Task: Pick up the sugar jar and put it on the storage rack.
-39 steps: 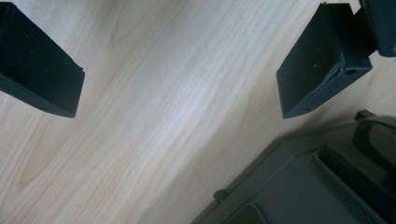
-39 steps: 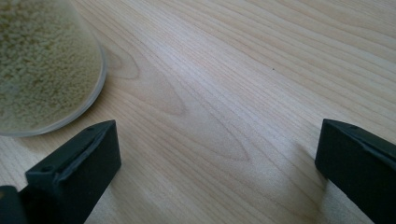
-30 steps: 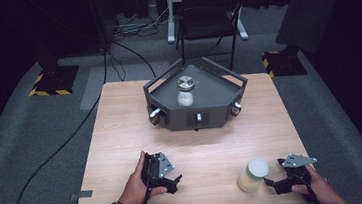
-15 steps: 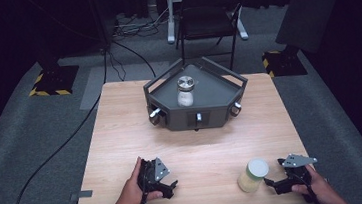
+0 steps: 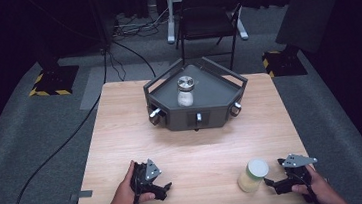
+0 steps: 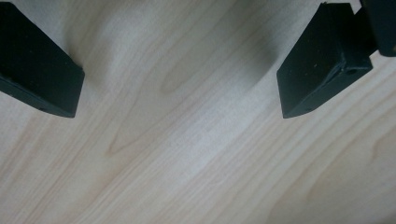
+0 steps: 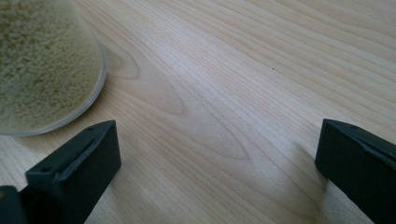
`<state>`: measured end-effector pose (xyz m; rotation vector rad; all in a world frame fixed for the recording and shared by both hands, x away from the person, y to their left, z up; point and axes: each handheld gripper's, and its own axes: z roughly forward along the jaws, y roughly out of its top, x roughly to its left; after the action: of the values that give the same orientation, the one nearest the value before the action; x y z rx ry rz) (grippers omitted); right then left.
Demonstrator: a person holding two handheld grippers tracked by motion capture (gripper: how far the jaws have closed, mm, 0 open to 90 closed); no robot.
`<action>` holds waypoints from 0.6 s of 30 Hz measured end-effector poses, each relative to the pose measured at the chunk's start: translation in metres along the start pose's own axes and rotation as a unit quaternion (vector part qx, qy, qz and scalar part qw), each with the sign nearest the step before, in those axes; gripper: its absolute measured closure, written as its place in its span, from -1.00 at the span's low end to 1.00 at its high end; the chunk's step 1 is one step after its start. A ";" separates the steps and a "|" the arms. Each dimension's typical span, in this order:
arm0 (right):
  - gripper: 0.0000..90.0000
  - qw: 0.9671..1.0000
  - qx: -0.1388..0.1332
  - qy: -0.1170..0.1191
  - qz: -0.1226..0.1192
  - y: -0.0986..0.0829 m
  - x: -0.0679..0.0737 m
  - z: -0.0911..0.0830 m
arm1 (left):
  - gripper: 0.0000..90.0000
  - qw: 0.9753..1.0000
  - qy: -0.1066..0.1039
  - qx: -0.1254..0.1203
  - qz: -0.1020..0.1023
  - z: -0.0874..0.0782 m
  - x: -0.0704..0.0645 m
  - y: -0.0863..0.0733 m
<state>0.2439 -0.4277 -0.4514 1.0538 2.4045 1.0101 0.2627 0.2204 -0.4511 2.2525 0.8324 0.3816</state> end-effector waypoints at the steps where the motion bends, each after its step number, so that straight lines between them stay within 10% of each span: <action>1: -1.00 1.000 0.000 0.000 0.000 0.000 0.000 0.000 | -1.00 1.000 -0.001 0.002 -0.004 -0.001 0.002 0.000; 18: -1.00 1.000 0.000 0.000 -0.001 0.000 0.000 0.000 | -1.00 1.000 -0.013 0.007 -0.015 -0.003 0.013 -0.003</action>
<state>0.2436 -0.4280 -0.4513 1.0525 2.4060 1.0091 0.2694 0.2322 -0.4505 2.2500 0.8567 0.3343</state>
